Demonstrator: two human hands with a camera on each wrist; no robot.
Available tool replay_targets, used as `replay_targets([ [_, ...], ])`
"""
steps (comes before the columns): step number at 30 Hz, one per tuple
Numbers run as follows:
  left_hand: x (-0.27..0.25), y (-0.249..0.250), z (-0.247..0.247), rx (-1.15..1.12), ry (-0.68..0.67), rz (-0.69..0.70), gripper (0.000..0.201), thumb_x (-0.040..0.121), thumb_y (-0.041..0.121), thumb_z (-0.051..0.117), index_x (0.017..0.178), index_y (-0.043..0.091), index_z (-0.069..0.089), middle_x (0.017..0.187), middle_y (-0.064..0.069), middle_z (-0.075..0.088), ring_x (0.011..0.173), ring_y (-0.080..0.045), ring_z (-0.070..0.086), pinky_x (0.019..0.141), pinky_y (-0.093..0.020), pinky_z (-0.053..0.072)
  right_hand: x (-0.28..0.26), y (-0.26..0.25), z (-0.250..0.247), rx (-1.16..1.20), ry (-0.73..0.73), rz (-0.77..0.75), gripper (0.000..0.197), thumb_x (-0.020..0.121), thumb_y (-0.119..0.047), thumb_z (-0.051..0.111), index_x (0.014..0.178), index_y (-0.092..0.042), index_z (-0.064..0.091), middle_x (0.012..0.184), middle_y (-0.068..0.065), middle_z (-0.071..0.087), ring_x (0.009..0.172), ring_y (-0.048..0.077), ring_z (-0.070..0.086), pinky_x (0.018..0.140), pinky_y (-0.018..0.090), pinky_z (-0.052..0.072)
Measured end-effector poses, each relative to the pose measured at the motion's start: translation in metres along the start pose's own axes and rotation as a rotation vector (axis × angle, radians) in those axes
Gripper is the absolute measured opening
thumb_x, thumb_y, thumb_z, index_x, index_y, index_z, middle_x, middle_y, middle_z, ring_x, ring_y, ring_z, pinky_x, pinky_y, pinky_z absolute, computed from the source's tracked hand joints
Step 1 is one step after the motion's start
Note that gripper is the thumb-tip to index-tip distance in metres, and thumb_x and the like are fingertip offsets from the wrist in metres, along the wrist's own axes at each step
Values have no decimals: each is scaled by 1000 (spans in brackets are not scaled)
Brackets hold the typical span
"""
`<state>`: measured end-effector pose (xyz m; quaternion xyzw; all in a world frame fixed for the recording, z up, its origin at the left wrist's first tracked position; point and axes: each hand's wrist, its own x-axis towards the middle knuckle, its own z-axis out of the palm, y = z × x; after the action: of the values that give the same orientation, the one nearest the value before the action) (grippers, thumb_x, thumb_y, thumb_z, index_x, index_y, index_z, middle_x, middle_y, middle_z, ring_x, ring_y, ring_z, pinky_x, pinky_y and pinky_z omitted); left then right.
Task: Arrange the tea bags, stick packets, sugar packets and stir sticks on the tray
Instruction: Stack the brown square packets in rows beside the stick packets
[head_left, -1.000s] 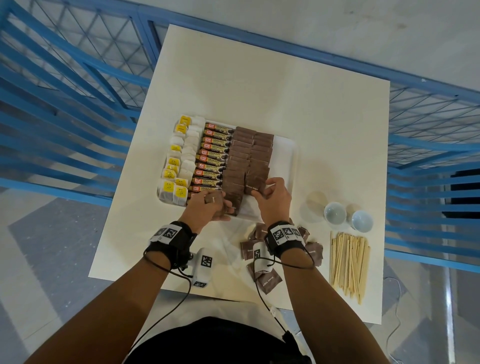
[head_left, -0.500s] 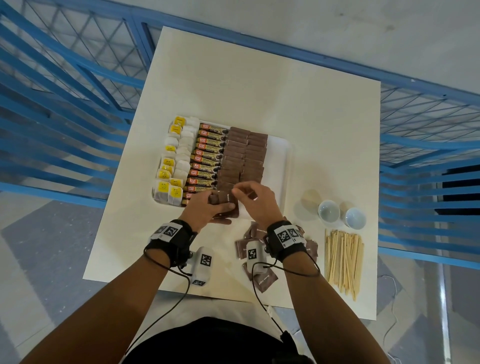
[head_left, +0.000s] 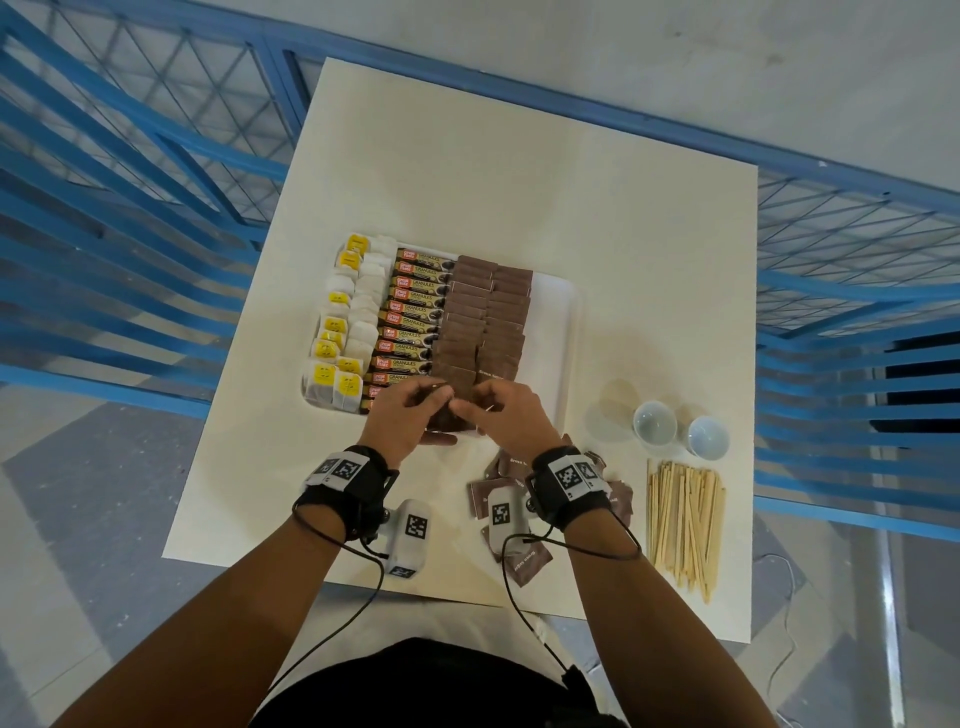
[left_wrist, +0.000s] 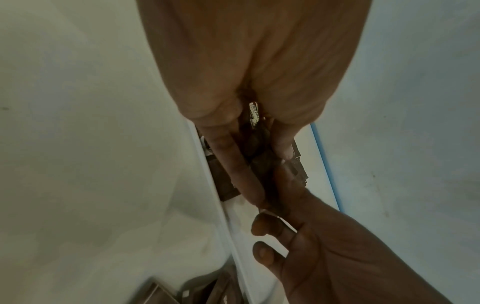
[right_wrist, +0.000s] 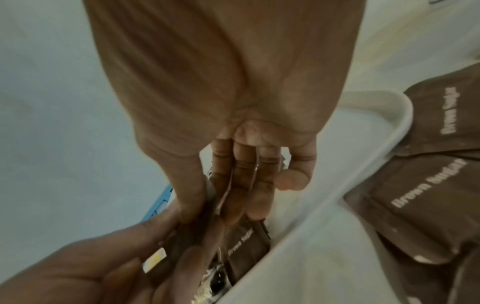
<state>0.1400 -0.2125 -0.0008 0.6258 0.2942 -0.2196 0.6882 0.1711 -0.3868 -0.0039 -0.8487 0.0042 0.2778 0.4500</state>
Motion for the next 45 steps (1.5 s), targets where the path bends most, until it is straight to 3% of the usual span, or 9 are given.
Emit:
replay_targets([
  [4,-1,-6,2,11,-14,-23,19,94,15,72,112,10,68,118,-18,66,104,-37,70,72,-53,64,-6,9,4,78,52,49,20,84,-31,79,96,-17,70,91,-3,72,83,16,70,82,40,60],
  [8,0,-11,-2,22,-6,-65,17,95,15,71,110,9,66,120,-24,65,101,-41,71,68,-51,64,-6,10,-10,66,227,48,13,90,-24,73,101,-18,70,96,-6,71,90,12,65,83,26,52],
  [11,-1,-11,-4,26,-9,-76,14,97,13,68,109,8,65,119,-25,65,97,-41,73,67,-51,64,-2,14,-15,58,355,75,12,90,-20,72,102,-19,72,98,-6,71,87,8,62,82,24,51],
  [15,-3,-8,-7,11,-7,-73,14,98,11,65,111,5,64,111,-21,68,84,-32,77,65,-47,65,7,21,-11,-82,347,41,14,90,-22,74,103,-21,72,101,-3,68,88,9,60,85,23,50],
  [19,-6,-6,-10,-8,-4,-72,7,99,11,65,105,9,65,106,-18,70,81,-31,77,66,-48,65,14,22,-3,-167,390,37,17,89,-26,74,106,-24,72,103,-3,61,87,12,61,86,25,52],
  [24,-6,-4,-12,-9,-3,-76,12,99,11,64,110,5,63,102,-16,71,79,-28,77,64,-44,65,18,21,2,-174,430,43,21,87,-26,75,107,-27,68,108,-3,57,85,13,64,83,29,57],
  [29,-6,-5,-14,-6,-2,-75,15,99,11,64,112,3,63,103,-18,70,81,-29,77,64,-45,65,17,21,4,-140,466,47,31,86,-24,77,114,-21,63,115,-1,56,86,10,61,80,20,50],
  [35,-4,-6,-17,-4,-1,-82,18,99,11,64,115,2,63,106,-20,70,80,-28,77,64,-45,65,17,22,5,-122,493,55,37,84,-25,79,116,-20,61,116,0,56,85,10,61,81,22,53],
  [45,-3,-6,-18,17,4,-88,19,98,13,66,114,3,63,114,-23,68,90,-33,76,64,-44,65,13,33,13,-143,524,130,44,78,-37,82,111,-24,55,95,-6,64,80,10,61,75,32,57],
])
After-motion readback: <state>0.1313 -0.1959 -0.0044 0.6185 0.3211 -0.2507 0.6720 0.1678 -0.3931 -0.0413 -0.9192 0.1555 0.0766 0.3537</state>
